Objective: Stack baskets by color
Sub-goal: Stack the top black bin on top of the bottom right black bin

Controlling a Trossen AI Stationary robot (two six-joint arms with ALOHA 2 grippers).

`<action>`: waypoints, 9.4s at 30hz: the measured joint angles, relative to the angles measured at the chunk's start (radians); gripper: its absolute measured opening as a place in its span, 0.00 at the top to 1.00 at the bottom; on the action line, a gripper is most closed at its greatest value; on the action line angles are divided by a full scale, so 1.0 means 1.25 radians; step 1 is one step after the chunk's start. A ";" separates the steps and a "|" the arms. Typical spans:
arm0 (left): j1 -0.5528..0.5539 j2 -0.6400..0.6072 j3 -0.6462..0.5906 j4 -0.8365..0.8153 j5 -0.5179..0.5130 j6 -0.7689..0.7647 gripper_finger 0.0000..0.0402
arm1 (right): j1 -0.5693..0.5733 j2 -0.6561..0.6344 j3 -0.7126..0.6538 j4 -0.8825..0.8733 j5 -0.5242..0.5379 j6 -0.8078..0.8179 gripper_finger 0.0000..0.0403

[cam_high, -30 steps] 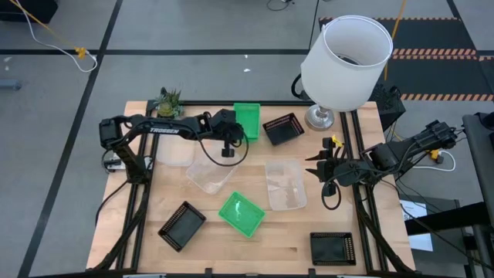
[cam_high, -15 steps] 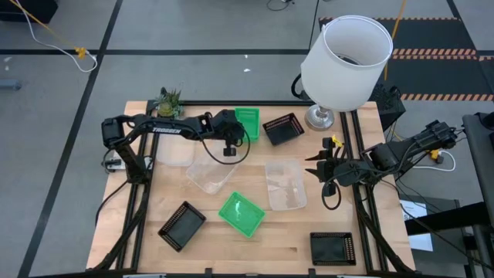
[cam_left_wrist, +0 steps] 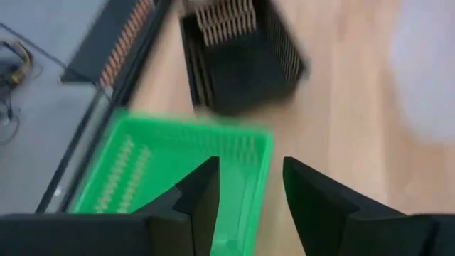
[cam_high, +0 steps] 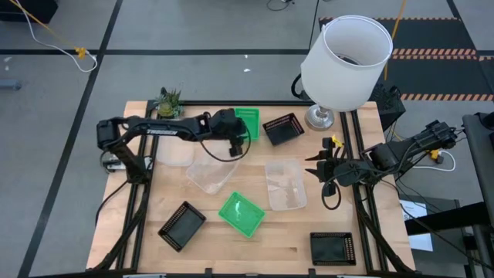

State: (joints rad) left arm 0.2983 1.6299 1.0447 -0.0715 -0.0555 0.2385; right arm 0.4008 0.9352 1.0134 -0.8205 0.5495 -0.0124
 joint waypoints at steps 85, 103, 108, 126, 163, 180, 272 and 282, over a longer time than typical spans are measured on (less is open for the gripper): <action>-0.360 -0.154 -0.020 -0.168 -0.262 -0.194 0.58 | -0.182 0.248 0.000 0.206 -0.039 -0.056 0.65; -0.388 -0.154 -0.020 -0.173 -0.249 -0.171 0.58 | -0.549 0.420 0.000 0.237 -0.354 -0.386 0.65; -0.388 -0.154 -0.020 -0.172 -0.249 -0.172 0.58 | -0.585 0.451 0.000 0.226 -0.357 -0.404 0.64; -0.388 -0.154 -0.020 -0.171 -0.249 -0.173 0.58 | -0.662 0.505 0.000 0.225 -0.375 -0.425 0.71; -0.388 -0.154 -0.020 -0.038 -0.248 -0.109 0.58 | -0.263 0.092 0.000 -0.117 -0.206 0.183 0.98; -0.425 -0.154 0.034 0.072 -0.207 -0.018 0.54 | 0.062 0.098 0.000 -0.119 -0.149 0.464 0.97; -0.513 -0.154 0.041 0.030 -0.314 -0.261 0.54 | 0.654 0.772 0.547 -0.419 -0.193 1.004 0.97; -0.512 -0.154 0.041 0.030 -0.314 -0.261 0.54 | 0.652 0.772 0.547 -0.418 -0.193 1.005 0.97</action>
State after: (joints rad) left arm -0.3420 1.4377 1.0954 -0.0341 -0.4480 -0.0875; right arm 1.2163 1.9007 1.6978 -1.3430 0.3088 1.2438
